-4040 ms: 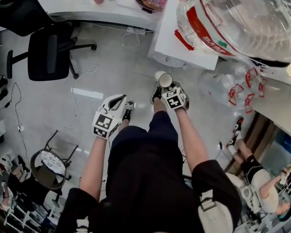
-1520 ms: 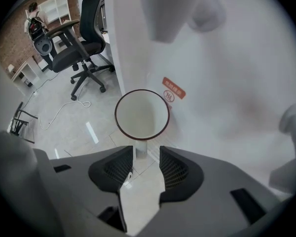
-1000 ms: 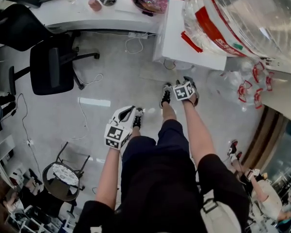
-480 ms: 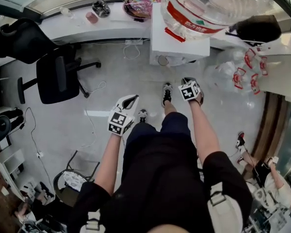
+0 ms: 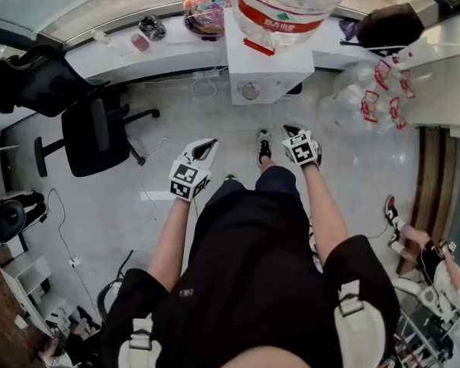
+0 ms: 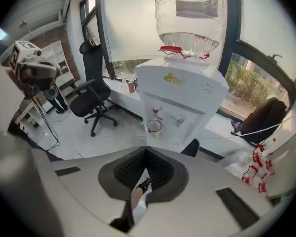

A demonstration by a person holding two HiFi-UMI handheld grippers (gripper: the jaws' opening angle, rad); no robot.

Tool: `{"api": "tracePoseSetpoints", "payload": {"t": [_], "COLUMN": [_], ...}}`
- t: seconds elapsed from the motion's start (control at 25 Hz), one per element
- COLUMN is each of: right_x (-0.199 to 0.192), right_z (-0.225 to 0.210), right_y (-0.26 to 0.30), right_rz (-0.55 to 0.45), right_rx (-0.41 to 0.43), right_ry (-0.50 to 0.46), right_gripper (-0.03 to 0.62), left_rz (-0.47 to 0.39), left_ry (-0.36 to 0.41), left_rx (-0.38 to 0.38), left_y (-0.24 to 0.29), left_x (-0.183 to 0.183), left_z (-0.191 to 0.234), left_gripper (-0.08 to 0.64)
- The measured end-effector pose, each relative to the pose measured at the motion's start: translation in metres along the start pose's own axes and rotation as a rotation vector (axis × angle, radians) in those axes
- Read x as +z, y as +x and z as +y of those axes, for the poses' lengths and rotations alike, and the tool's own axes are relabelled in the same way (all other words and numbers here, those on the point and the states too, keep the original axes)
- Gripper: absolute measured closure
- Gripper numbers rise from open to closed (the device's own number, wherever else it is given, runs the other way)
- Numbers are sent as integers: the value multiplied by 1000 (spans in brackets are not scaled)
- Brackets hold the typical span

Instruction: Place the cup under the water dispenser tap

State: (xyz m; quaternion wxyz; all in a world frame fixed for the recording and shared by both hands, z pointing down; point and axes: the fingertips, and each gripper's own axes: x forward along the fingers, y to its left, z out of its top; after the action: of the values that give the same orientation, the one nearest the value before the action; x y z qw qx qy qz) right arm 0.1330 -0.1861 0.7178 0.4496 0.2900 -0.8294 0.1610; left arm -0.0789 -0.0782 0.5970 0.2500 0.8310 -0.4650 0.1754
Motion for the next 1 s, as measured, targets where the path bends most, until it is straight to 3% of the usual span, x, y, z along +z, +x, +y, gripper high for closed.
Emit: {"api": "tracePoseSetpoints", "payload": {"t": [0.36,0.68,1.0], "right_x": [0,22,10], "right_z": [58,90,102], "right_y": [-60,-104,-120], "right_rz": [-165,-323,-314], "right_rx": [69,51,57], "right_ry": [136,86,88], "right_gripper": [597,598,598], "left_rz": [-10,-36,-37], "left_ry": [72,110,102], "left_rx": [-39,-51,-46], "left_y": [-18,-35,-49], "left_x": [5,4,-2], "left_z": [-18,-37,-48], "left_gripper": [563,563,563]}}
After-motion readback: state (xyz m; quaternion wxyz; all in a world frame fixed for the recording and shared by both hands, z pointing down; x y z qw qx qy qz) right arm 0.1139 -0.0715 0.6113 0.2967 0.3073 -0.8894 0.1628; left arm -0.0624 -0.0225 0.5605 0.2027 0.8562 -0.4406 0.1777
